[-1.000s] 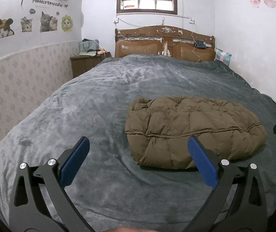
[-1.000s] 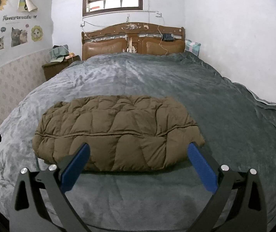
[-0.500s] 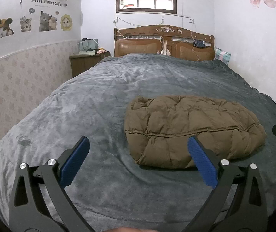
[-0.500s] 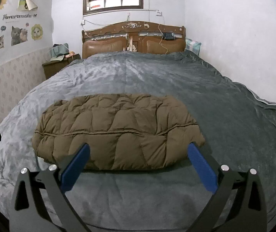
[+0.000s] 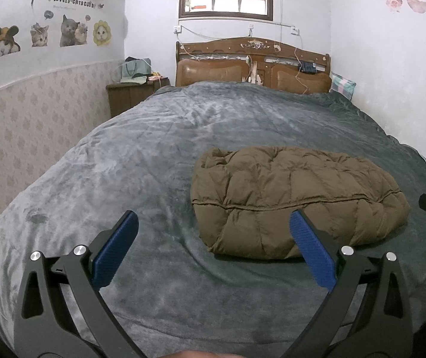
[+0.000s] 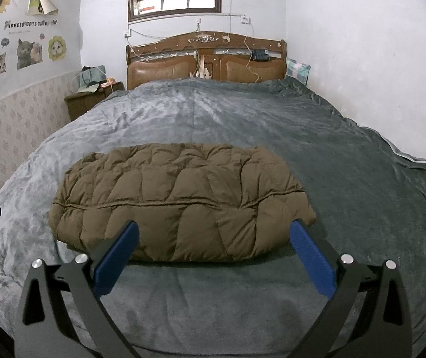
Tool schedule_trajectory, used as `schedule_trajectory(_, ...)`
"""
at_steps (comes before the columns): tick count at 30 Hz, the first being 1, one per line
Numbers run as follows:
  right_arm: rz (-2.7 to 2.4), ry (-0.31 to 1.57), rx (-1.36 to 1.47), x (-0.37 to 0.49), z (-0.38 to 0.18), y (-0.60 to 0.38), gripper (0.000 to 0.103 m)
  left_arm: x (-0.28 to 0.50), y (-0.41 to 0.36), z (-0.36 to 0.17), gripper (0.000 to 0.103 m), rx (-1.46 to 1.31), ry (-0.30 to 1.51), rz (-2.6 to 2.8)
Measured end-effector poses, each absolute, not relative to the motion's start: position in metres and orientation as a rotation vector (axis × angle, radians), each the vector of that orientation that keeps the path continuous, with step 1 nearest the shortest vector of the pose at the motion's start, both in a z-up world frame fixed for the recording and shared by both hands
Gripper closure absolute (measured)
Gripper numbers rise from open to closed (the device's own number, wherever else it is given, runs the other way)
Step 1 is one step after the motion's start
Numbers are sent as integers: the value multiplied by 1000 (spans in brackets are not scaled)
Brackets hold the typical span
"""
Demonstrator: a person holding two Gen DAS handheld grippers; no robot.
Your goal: Fold large clothes
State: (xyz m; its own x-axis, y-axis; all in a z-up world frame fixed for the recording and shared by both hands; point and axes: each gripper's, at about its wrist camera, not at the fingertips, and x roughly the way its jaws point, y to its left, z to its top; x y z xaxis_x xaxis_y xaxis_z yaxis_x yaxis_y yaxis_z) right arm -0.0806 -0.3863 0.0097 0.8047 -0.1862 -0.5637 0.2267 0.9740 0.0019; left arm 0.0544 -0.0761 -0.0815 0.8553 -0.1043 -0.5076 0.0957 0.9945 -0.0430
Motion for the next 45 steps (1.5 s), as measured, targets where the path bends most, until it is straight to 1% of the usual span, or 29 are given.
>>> schedule_trajectory(45,-222,596,68,-81,10,-386,2,54,-75,-81,3,-19,545,-96)
